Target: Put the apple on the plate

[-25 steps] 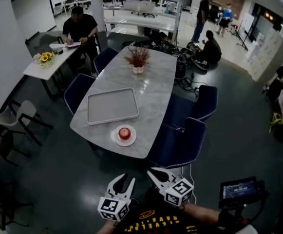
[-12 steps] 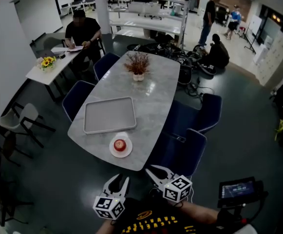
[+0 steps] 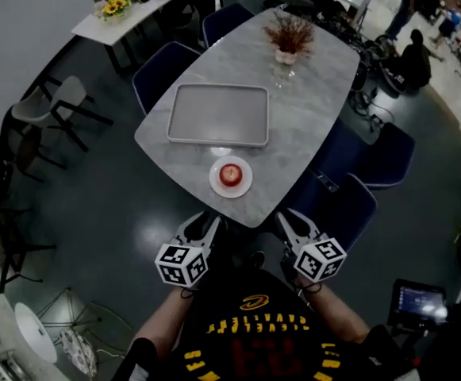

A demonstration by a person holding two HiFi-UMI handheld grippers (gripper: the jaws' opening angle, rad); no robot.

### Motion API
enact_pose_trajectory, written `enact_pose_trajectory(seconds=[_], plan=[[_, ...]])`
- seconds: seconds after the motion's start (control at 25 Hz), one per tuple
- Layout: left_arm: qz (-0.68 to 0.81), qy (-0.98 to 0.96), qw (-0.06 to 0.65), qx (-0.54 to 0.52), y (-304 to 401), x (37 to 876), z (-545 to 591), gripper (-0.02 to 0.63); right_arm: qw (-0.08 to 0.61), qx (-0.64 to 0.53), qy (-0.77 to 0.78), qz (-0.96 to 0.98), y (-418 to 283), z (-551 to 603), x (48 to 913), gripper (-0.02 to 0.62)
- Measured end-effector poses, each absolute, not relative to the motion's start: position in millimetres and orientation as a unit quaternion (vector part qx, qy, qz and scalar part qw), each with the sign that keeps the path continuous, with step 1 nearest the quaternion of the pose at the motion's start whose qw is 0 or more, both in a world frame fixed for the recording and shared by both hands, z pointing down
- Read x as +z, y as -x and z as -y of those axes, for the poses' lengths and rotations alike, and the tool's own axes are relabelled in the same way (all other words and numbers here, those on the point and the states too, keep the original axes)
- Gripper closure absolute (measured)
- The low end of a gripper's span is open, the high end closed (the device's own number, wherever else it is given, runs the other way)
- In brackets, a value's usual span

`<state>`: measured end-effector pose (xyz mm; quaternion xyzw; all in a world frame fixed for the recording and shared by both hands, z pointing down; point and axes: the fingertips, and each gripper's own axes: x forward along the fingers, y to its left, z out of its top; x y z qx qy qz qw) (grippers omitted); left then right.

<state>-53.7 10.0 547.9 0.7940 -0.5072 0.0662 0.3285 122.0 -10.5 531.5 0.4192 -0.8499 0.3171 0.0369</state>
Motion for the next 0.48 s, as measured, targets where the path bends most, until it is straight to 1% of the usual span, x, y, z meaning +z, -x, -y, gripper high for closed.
enact_pose_trajectory(seconds=[0.28,0.32,0.36,0.48], plan=[[0.485,-0.784,0.368,0.117,93,615,52,0.477,0.099,0.35,-0.439,0.822,-93,61,596,0.545],[0.482,-0.783,0.373,0.125,95,624,61,0.477,0.109,0.355,-0.443,0.816,-91,67,608,0.543],[0.478,-0.782,0.377,0.135,97,634,69,0.477,0.12,0.36,-0.446,0.811,-90,73,619,0.528],[0.463,-0.777,0.394,0.166,103,666,88,0.477,0.156,0.375,-0.452,0.794,-84,90,655,0.528]])
